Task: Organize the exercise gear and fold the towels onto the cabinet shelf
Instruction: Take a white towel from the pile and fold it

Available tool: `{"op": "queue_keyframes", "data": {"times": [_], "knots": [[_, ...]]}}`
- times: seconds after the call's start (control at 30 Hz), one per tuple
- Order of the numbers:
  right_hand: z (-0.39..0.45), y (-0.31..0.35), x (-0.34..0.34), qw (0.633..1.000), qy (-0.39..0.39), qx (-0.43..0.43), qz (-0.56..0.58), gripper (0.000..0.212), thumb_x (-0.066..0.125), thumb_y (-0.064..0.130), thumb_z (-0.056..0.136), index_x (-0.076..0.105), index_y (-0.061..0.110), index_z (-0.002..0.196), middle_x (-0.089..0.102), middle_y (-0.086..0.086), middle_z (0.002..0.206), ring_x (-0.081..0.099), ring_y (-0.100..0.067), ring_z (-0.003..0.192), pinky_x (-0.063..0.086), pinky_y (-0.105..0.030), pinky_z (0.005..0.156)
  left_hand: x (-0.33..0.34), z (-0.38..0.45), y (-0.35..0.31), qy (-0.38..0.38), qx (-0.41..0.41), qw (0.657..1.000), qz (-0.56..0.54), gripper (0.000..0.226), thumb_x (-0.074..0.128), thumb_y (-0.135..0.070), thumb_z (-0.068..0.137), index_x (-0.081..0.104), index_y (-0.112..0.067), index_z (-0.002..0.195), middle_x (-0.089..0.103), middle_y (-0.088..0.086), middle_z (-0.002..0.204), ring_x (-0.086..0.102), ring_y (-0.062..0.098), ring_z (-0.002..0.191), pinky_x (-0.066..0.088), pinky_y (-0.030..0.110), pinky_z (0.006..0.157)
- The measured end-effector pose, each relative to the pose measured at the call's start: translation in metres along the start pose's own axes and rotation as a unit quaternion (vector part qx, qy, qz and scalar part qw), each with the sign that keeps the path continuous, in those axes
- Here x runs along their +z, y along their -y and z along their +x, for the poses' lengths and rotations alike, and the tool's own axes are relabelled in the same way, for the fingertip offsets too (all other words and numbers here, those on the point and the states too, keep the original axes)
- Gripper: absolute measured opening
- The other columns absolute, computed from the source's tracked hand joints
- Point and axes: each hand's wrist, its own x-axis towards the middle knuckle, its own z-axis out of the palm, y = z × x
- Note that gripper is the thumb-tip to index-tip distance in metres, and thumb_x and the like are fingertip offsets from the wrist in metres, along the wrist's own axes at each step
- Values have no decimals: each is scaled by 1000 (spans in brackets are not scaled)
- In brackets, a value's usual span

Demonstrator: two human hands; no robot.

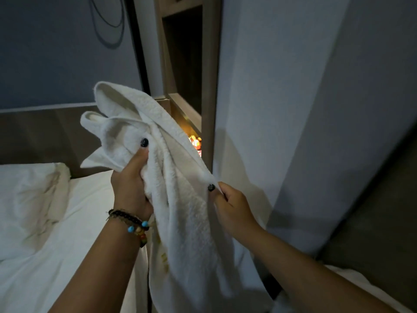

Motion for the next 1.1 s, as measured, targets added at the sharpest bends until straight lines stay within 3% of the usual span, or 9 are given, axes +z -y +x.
{"op": "queue_keyframes", "data": {"times": [0.1,0.17,0.27,0.37,0.6,0.7,0.87,1.0,1.1], "knots": [[21,-8,25,999,-36,20,13,39,46,26,100,50,29,62,50,18,50,42,1,47,32,-12,48,-26,31,-3,-9,-38,999,11,56,70,-37,77,59,-6,122,68,6,106,69,20,92,58,30,68],[33,-13,42,997,-67,38,30,37,48,24,99,49,23,62,49,18,49,41,2,46,31,-11,47,-41,48,-6,-24,-45,999,19,67,81,-41,57,65,-12,116,73,4,104,71,20,93,57,36,76],[55,-17,61,990,-112,64,58,34,51,22,97,53,20,63,50,16,50,42,2,48,33,-10,46,-58,75,-6,-39,-43,997,56,56,87,-40,56,69,-20,106,75,-3,97,72,13,89,55,38,80],[74,-17,72,989,-110,70,74,27,51,20,96,61,17,71,56,13,56,50,3,52,37,-9,47,-70,101,4,-72,-29,993,88,41,84,-44,63,68,-26,97,75,-12,86,71,4,77,53,31,71],[137,-22,94,977,-123,91,146,23,56,11,92,72,25,83,70,13,74,64,1,68,46,-10,52,-79,164,32,-110,-25,987,112,54,83,-53,52,67,-29,98,74,-13,84,70,4,77,51,22,62],[175,-31,111,977,-93,111,154,20,58,13,91,73,25,85,70,14,77,64,-1,73,46,-10,53,-77,199,43,-101,-48,987,112,61,82,-57,44,68,-28,95,74,-11,81,71,7,75,51,25,62],[248,-52,133,982,-31,143,117,16,58,18,91,72,24,86,68,14,76,64,-9,80,46,-17,60,-78,261,69,-141,-63,979,135,50,81,-56,61,68,-26,98,74,-14,77,70,0,69,50,13,48],[294,-71,146,980,-2,168,107,14,57,21,92,71,23,89,69,6,83,64,-18,87,50,-28,67,-81,301,85,-155,-79,977,123,73,84,-64,40,71,-24,100,76,-7,87,73,9,78,55,23,59],[324,-79,155,977,16,183,108,16,54,19,92,69,20,86,67,2,81,62,-22,86,50,-32,69,-78,330,97,-140,-100,976,136,64,86,-65,36,75,-25,84,76,-4,82,73,11,74,55,26,59]]}}
